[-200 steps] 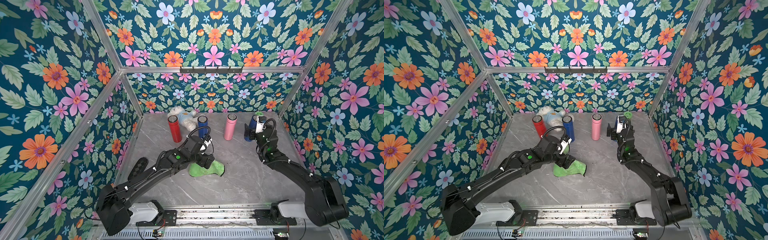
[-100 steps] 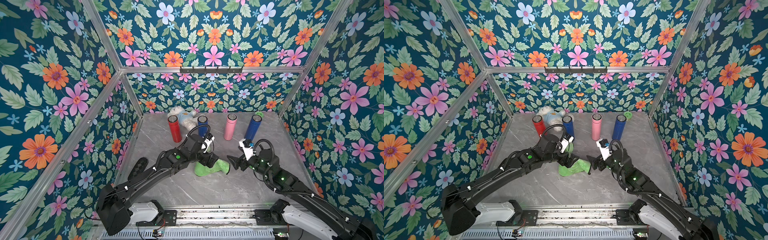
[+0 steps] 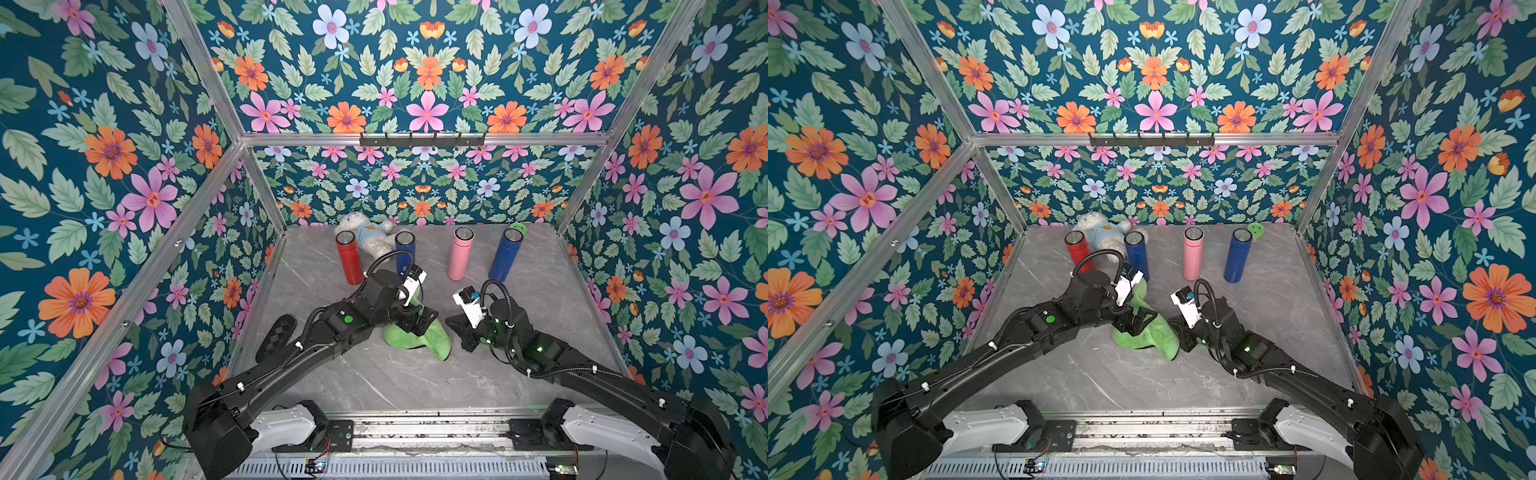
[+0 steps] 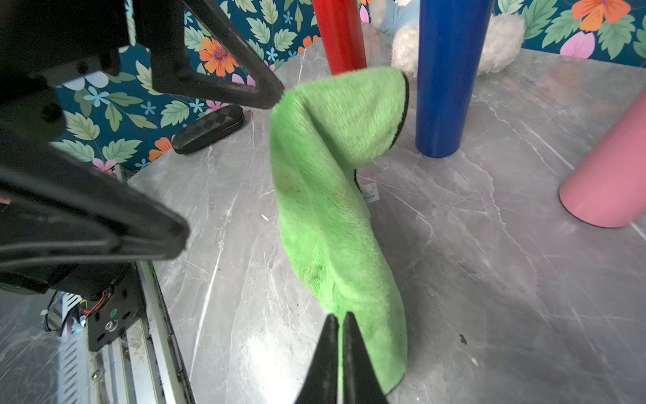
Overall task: Wipe the surface of the thermos
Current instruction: Place the cleaning item at the center of the board.
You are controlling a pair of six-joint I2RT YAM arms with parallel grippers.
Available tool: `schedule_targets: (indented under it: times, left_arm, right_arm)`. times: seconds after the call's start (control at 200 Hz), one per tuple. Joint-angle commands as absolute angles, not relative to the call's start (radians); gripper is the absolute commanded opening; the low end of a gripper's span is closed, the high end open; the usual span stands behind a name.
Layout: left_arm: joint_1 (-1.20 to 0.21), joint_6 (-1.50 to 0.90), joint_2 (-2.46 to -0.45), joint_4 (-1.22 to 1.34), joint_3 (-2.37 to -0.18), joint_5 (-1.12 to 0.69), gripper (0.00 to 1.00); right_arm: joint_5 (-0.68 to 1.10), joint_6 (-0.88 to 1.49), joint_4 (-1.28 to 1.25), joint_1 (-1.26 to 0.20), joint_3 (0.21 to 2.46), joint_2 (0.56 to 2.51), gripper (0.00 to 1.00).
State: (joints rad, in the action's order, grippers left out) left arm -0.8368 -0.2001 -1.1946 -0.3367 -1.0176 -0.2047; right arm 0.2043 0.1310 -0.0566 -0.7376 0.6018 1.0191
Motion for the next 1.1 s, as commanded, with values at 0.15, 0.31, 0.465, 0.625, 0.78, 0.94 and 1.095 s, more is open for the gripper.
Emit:
schedule_targets:
  times: [0.15, 0.31, 0.465, 0.625, 0.78, 0.94, 1.095]
  left_arm:
    - [-0.794, -0.240, -1.066, -0.208, -0.906, -0.287, 0.99]
    - [-0.749, -0.275, -1.002, -0.185, -0.856, -0.301, 0.99]
    - [-0.737, -0.259, -0.900, -0.087, -0.694, -0.153, 0.99]
    - [-0.615, -0.201, -0.818, 0.159, -0.447, -0.059, 0.99]
    - [-0.402, -0.188, -0.816, 0.331, -0.339, -0.101, 0.99]
    - [-0.161, -0.154, -0.821, 0.423, -0.283, -0.115, 0.99]
    - [0.029, -0.133, -0.830, 0.583, -0.188, -0.095, 0.99]
  right_arm:
    - [0.124, 0.155, 0.019, -0.739, 0.611, 0.975, 0.00]
    - [0.118, 0.208, 0.015, -0.738, 0.597, 0.944, 0.00]
    - [-0.008, 0.263, 0.069, -0.739, 0.577, 0.920, 0.48]
    - [-0.083, 0.253, 0.067, -0.702, 0.525, 0.898, 0.99]
    - [-0.087, 0.246, 0.029, -0.569, 0.472, 0.821, 0.99]
    - [-0.184, 0.162, -0.048, -0.449, 0.404, 0.761, 0.99]
    - [-0.134, 0.124, -0.156, -0.296, 0.346, 0.766, 0.99]
